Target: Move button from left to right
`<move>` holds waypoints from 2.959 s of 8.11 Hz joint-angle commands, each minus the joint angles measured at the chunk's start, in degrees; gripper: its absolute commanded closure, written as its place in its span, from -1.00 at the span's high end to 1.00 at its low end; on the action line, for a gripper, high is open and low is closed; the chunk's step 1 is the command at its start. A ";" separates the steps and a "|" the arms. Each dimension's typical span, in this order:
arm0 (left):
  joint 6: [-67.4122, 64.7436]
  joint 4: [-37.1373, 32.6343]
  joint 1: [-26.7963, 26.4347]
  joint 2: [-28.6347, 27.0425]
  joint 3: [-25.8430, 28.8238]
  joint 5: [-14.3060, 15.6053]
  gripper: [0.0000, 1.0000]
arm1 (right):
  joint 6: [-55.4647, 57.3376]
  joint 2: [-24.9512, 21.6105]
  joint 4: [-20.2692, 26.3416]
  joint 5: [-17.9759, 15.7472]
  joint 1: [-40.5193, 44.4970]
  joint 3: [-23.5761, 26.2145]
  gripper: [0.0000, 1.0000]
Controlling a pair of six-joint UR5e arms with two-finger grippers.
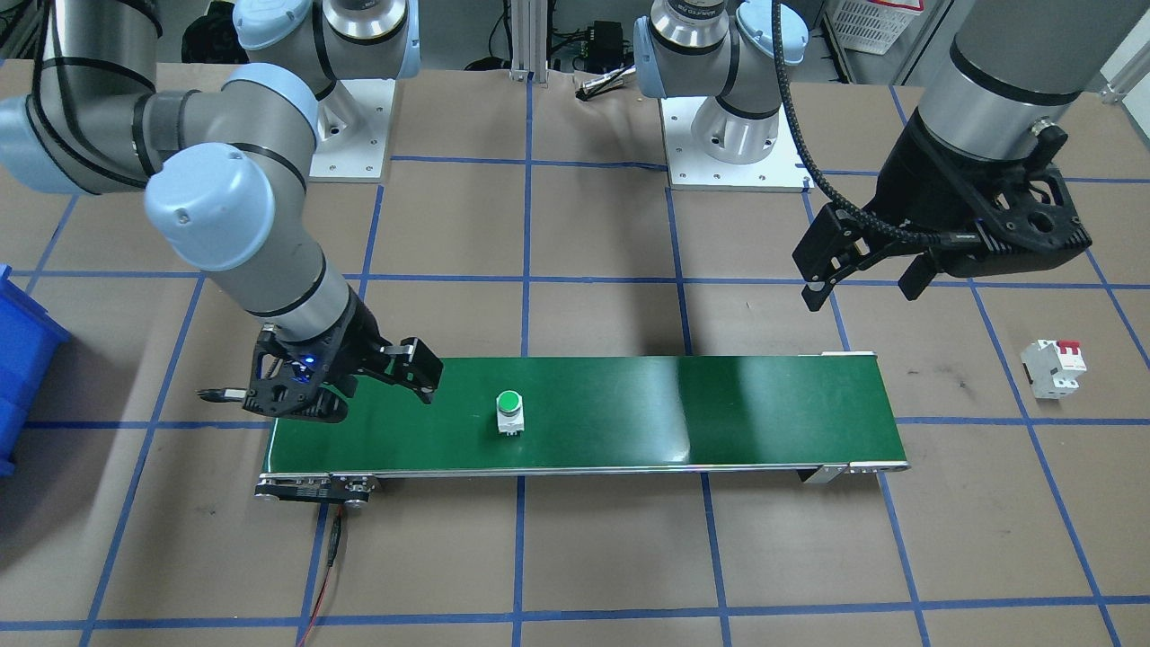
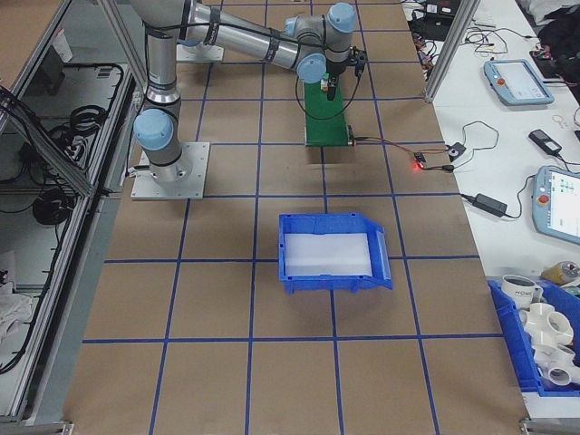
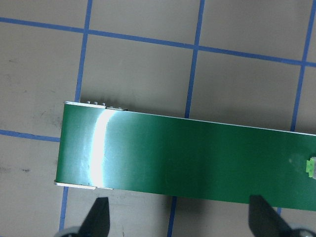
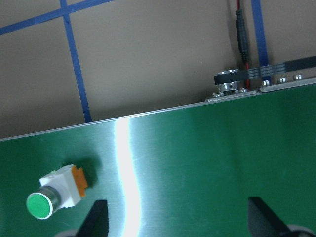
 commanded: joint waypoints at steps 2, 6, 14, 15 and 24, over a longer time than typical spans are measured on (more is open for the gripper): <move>0.00 -0.10 0.00 0.18 -0.30 -0.04 1.00 | 2.95 1.71 -1.46 0.40 2.70 0.01 0.94; 0.70 0.43 0.00 0.27 -0.38 2.24 1.00 | 2.69 3.37 -1.46 -2.22 2.71 0.01 0.89; 0.70 0.51 0.09 0.35 -0.38 1.89 1.00 | -9.09 2.95 -0.05 -14.62 2.27 -1.04 -1.00; 0.70 0.51 0.09 0.35 -0.38 1.89 1.00 | -10.31 1.90 0.03 -14.89 0.79 -2.18 -1.00; 0.26 0.51 0.00 0.79 -1.61 1.63 1.00 | -67.92 -6.30 5.93 -14.63 -43.22 -4.92 -0.98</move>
